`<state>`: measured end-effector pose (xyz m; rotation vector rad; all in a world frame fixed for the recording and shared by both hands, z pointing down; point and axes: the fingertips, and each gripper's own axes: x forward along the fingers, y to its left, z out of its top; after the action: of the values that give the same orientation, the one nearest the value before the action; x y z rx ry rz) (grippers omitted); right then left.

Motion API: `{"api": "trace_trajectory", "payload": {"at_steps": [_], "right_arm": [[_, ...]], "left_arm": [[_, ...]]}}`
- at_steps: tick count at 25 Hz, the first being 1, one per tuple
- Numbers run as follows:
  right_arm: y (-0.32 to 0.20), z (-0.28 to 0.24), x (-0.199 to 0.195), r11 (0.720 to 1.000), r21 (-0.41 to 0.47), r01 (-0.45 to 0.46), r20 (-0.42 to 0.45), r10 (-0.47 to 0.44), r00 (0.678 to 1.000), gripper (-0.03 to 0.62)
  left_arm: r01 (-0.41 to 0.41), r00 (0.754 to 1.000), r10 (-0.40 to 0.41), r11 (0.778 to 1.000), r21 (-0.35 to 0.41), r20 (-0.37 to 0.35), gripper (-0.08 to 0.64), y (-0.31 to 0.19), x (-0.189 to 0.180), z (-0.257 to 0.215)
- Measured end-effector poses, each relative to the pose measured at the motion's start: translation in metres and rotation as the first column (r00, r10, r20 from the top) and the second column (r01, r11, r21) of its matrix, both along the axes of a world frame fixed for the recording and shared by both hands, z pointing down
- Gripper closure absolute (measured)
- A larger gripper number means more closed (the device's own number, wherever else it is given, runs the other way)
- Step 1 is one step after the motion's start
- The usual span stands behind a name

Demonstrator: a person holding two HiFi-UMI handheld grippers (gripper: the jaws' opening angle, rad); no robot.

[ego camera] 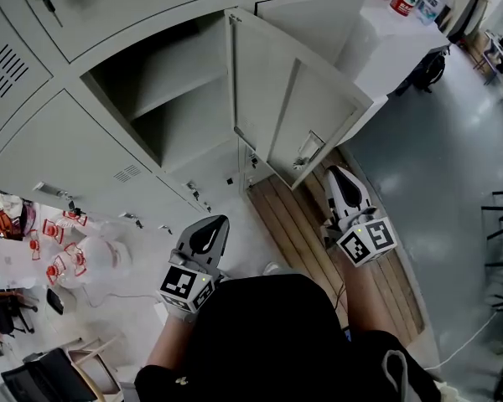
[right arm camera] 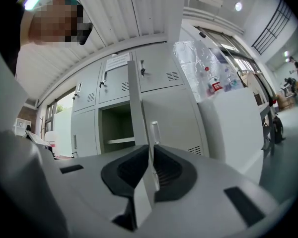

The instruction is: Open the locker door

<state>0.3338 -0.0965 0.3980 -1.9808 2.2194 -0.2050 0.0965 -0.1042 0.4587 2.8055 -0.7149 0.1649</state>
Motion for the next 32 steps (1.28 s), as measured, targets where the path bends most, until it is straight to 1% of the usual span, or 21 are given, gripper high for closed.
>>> {"api": "trace_trajectory", "payload": {"at_steps": [4, 7, 11, 15, 18, 24, 29, 32], "right_arm": [[0.011, 0.003, 0.007, 1.000, -0.015, -0.017, 0.004, 0.017, 1.000, 0.541], [0.018, 0.007, 0.002, 1.000, -0.027, -0.005, 0.012, 0.005, 1.000, 0.541], [0.017, 0.015, -0.018, 0.998, -0.048, 0.050, 0.026, -0.049, 0.998, 0.540], [0.007, 0.024, -0.060, 0.986, -0.067, 0.151, 0.040, -0.149, 0.988, 0.540], [-0.002, 0.030, -0.100, 0.966, -0.077, 0.247, 0.041, -0.245, 0.969, 0.540], [-0.009, 0.038, -0.169, 0.910, -0.092, 0.404, 0.026, -0.404, 0.915, 0.540], [-0.010, 0.042, -0.210, 0.864, -0.100, 0.494, 0.028, -0.494, 0.869, 0.540], [-0.010, 0.043, -0.225, 0.844, -0.101, 0.527, 0.025, -0.527, 0.849, 0.540]], "left_arm": [[-0.010, 1.000, 0.010, 1.000, 0.000, 0.009, 0.535, 0.001, 0.005, 0.000], [-0.015, 1.000, 0.015, 1.000, 0.005, 0.013, 0.535, 0.003, 0.008, -0.002], [0.005, 1.000, -0.005, 1.000, 0.007, 0.019, 0.535, 0.003, 0.001, -0.004], [0.053, 0.998, -0.053, 0.999, 0.004, 0.026, 0.535, 0.003, -0.018, -0.003], [0.106, 0.994, -0.106, 0.994, 0.000, 0.026, 0.535, 0.005, -0.037, -0.002], [0.212, 0.977, -0.211, 0.977, -0.005, 0.030, 0.535, 0.010, -0.076, 0.001], [0.286, 0.958, -0.286, 0.958, -0.007, 0.033, 0.535, 0.014, -0.103, 0.002], [0.314, 0.949, -0.313, 0.949, -0.010, 0.031, 0.535, 0.016, -0.112, 0.003]]}}
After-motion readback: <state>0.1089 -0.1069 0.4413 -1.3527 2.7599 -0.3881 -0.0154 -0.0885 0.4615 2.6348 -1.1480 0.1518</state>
